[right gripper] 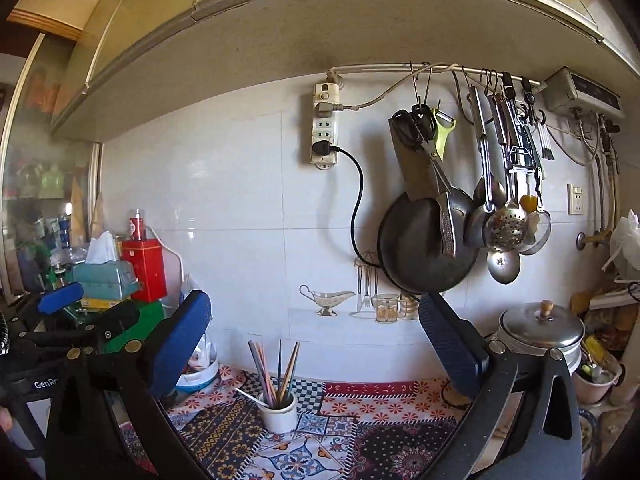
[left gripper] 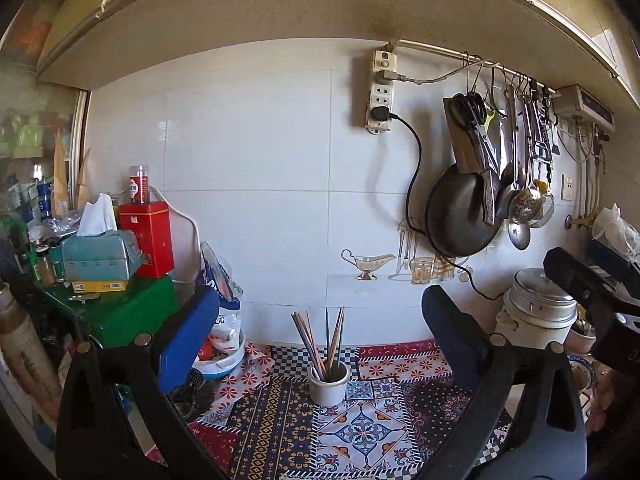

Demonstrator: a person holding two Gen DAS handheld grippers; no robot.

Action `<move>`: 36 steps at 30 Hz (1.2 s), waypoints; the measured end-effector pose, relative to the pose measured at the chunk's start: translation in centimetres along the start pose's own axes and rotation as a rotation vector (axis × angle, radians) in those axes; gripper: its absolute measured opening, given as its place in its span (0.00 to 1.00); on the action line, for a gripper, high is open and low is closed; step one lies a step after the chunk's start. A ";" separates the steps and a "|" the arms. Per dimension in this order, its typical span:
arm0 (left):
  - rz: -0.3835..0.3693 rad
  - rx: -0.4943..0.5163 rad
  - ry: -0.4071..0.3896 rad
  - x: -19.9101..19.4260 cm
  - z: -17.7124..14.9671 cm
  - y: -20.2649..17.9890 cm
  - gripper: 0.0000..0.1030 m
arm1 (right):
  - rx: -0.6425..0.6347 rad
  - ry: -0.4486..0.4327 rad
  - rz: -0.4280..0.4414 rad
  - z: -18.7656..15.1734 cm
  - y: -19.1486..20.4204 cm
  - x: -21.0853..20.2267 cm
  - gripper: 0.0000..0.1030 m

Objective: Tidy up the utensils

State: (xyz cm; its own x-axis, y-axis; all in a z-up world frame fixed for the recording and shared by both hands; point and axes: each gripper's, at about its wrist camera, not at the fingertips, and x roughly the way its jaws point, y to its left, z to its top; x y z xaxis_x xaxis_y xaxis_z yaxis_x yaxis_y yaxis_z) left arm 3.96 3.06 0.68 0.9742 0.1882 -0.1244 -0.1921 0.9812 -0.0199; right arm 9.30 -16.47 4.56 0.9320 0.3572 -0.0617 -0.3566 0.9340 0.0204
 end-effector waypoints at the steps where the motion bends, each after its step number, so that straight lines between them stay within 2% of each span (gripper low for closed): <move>1: 0.002 0.001 -0.001 -0.1 0.0 -0.1 0.99 | 0.001 0.008 0.003 -0.1 0.0 0.0 1.00; 11: 0.009 0.013 -0.008 -0.7 -0.3 -0.5 0.99 | 0.038 0.024 -0.011 -0.4 -0.3 -0.9 1.00; 36: 0.018 0.009 0.005 0.7 -0.4 -1.3 1.00 | 0.041 0.050 -0.015 -0.7 -0.7 -0.3 1.00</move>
State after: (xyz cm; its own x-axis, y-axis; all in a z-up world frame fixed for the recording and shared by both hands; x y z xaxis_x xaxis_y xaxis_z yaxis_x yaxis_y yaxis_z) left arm 4.87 1.92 0.21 0.9700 0.2059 -0.1295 -0.2088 0.9779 -0.0090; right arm 9.19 -17.28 3.82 0.9323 0.3440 -0.1121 -0.3392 0.9388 0.0600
